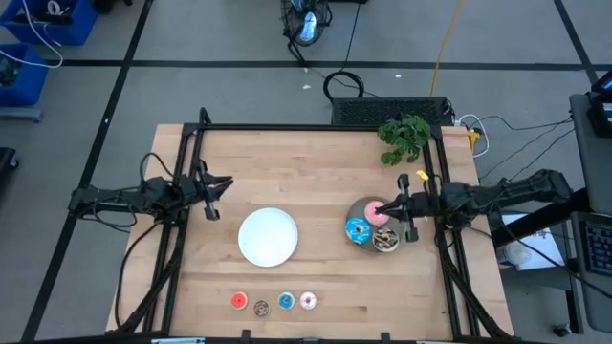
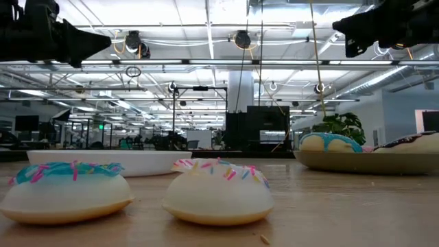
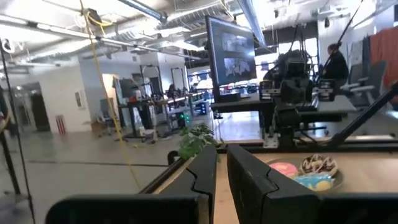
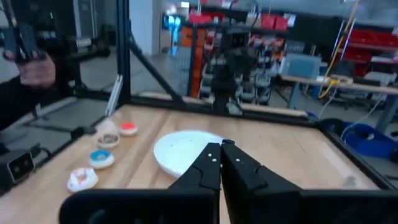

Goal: Pick & Place donuts
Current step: Put the small orange donut on the white plate

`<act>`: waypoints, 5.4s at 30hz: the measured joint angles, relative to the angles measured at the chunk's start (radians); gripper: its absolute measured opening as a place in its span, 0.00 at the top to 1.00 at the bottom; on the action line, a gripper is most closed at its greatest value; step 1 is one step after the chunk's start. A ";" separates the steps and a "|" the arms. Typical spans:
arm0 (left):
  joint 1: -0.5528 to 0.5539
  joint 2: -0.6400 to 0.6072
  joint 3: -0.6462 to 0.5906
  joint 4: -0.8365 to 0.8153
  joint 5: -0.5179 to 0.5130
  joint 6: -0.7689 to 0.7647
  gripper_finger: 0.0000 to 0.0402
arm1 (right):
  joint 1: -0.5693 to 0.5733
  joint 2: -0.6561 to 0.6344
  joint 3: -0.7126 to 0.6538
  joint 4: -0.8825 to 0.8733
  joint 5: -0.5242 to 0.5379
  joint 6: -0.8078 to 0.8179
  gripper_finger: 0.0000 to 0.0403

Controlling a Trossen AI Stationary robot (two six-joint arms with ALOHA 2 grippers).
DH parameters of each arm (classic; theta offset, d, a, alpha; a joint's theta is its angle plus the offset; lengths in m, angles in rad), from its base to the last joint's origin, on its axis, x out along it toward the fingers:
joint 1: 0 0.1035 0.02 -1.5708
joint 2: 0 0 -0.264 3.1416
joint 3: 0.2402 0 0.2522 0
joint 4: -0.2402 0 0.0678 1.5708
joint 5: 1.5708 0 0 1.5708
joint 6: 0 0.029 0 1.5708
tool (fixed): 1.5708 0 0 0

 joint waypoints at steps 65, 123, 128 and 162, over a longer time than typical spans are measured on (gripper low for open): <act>-0.695 1.526 1.194 -1.291 0.161 -0.824 0.93 | -0.038 -0.215 -0.214 0.014 -0.022 -0.031 1.00; -0.783 1.744 1.157 -1.118 0.307 -0.938 0.23 | -0.037 -0.213 -0.215 -0.015 -0.025 0.022 1.00; -0.783 1.745 1.157 -1.104 0.301 -0.930 0.23 | -0.036 -0.213 -0.215 -0.014 -0.025 0.022 1.00; -0.757 1.823 1.157 -1.042 0.314 -0.799 0.23 | -0.036 -0.213 -0.215 -0.013 -0.025 0.022 1.00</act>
